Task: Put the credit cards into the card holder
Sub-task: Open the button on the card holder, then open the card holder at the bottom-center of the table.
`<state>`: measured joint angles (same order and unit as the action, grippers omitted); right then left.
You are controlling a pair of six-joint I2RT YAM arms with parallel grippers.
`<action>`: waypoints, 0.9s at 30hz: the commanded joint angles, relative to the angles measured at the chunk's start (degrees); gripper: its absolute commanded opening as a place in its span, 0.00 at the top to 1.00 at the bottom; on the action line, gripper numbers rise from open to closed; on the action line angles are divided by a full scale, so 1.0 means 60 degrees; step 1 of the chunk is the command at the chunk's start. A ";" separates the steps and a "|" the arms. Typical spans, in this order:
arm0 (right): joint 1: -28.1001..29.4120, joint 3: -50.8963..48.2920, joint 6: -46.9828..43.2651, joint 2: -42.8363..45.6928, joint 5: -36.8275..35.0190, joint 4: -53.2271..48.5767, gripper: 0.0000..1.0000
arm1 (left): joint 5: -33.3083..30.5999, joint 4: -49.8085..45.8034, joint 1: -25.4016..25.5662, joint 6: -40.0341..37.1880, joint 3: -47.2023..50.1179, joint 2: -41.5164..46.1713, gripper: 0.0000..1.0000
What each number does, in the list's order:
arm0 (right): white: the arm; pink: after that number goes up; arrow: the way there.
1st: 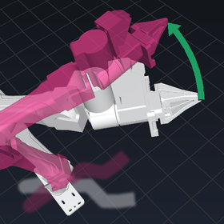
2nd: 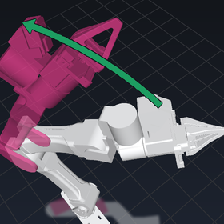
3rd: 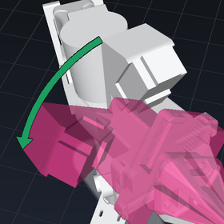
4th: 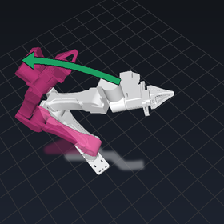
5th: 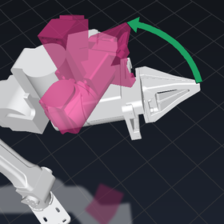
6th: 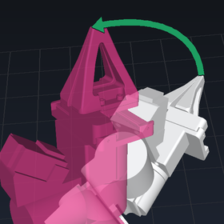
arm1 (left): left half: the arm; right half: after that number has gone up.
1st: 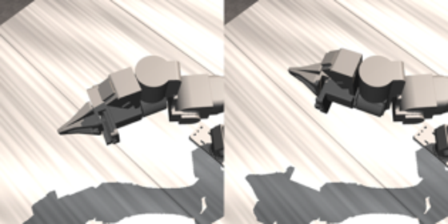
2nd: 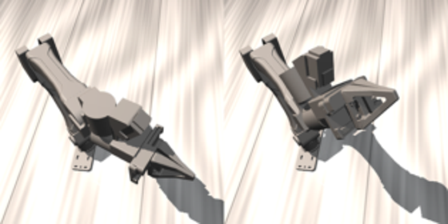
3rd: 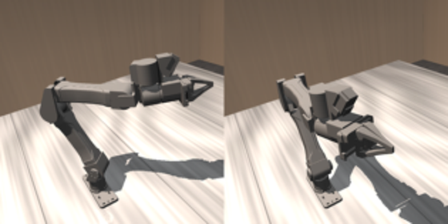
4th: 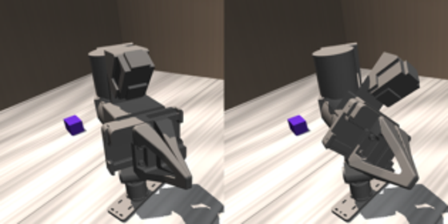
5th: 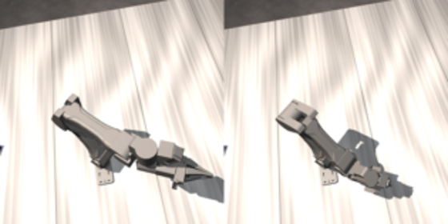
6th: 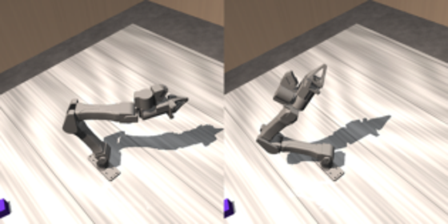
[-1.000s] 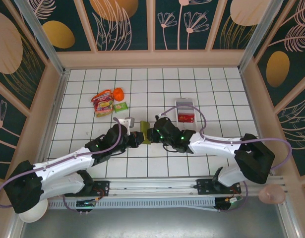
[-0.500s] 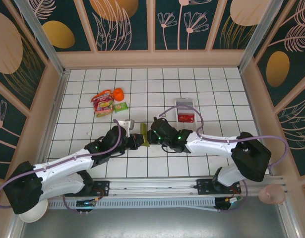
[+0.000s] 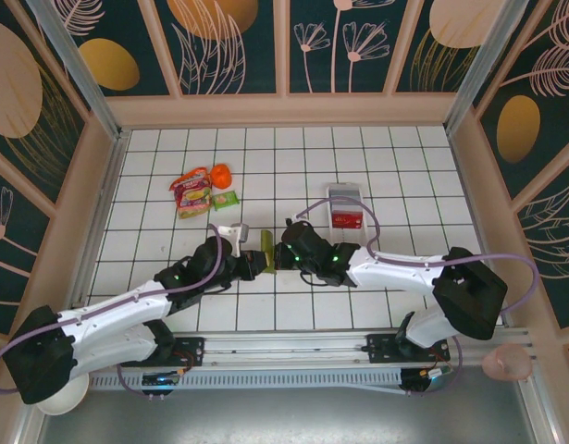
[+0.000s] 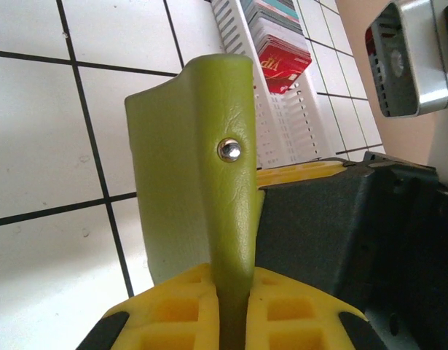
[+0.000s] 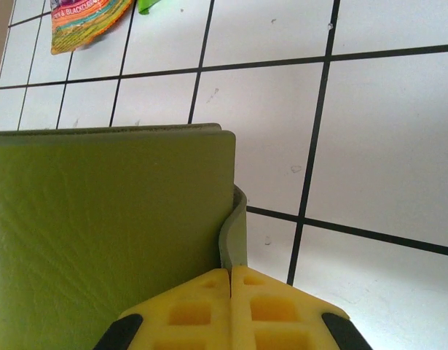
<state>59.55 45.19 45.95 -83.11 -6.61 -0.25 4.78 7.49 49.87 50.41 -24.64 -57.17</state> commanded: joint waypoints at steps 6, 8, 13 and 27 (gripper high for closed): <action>-0.0245 -0.0758 0.0533 0.0621 -0.1964 -0.1351 1.00 | 0.0062 0.0957 0.0082 0.0229 0.0173 0.0457 1.00; -0.0306 -0.0893 0.0531 0.0807 -0.1930 -0.1341 1.00 | 0.0012 0.0891 0.0073 0.0251 0.0178 0.0346 1.00; -0.0345 -0.0997 0.0491 0.1047 -0.1885 -0.1441 1.00 | -0.0005 0.0862 0.0078 0.0285 0.0172 0.0042 1.00; 0.0005 -0.1097 0.0461 0.1282 -0.0874 -0.0532 1.00 | 0.0072 0.1541 0.0074 0.0713 0.0526 -0.1415 0.64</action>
<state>58.81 39.72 48.38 -76.53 -12.71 -5.65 5.50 14.44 50.26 53.78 -22.94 -64.49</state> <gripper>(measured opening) 0.061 0.334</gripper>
